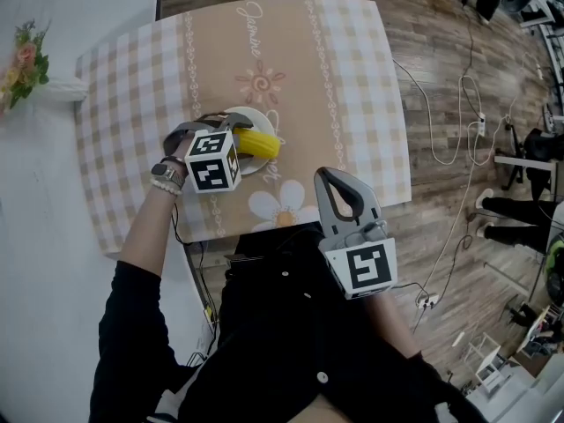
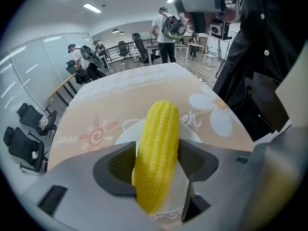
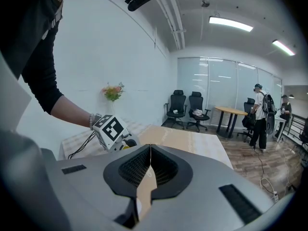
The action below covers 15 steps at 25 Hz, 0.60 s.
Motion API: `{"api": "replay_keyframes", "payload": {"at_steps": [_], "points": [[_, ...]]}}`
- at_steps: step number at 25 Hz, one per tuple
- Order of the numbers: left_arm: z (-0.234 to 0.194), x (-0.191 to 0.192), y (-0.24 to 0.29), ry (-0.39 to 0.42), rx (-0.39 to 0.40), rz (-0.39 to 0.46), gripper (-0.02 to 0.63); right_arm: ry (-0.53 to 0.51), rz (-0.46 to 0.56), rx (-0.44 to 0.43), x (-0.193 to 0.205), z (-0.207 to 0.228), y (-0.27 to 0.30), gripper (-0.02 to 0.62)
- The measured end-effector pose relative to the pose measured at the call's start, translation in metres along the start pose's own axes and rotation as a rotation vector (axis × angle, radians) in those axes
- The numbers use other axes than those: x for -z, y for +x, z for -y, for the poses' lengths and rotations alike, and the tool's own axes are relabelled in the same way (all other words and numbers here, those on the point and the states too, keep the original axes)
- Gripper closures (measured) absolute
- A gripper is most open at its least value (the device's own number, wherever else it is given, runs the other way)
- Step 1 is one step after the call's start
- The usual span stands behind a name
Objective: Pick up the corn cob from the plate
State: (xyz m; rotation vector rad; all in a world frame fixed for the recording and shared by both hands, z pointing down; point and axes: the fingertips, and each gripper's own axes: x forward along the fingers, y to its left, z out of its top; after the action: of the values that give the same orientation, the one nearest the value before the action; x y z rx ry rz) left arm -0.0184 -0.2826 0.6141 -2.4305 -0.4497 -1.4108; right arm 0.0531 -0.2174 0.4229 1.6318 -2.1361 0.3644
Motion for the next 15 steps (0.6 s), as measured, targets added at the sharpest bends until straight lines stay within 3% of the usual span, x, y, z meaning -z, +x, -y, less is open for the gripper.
{"api": "replay_keyframes", "payload": {"at_steps": [10, 15], "points": [[-0.002, 0.001, -0.003, -0.031, -0.094, -0.027, 0.327, -0.020, 0.015, -0.015, -0.004, 0.002, -0.003, 0.555], [-0.006, -0.001, -0.013, -0.100, -0.155, 0.005, 0.328, -0.038, 0.026, -0.031, -0.010, 0.002, -0.001, 0.555]]}}
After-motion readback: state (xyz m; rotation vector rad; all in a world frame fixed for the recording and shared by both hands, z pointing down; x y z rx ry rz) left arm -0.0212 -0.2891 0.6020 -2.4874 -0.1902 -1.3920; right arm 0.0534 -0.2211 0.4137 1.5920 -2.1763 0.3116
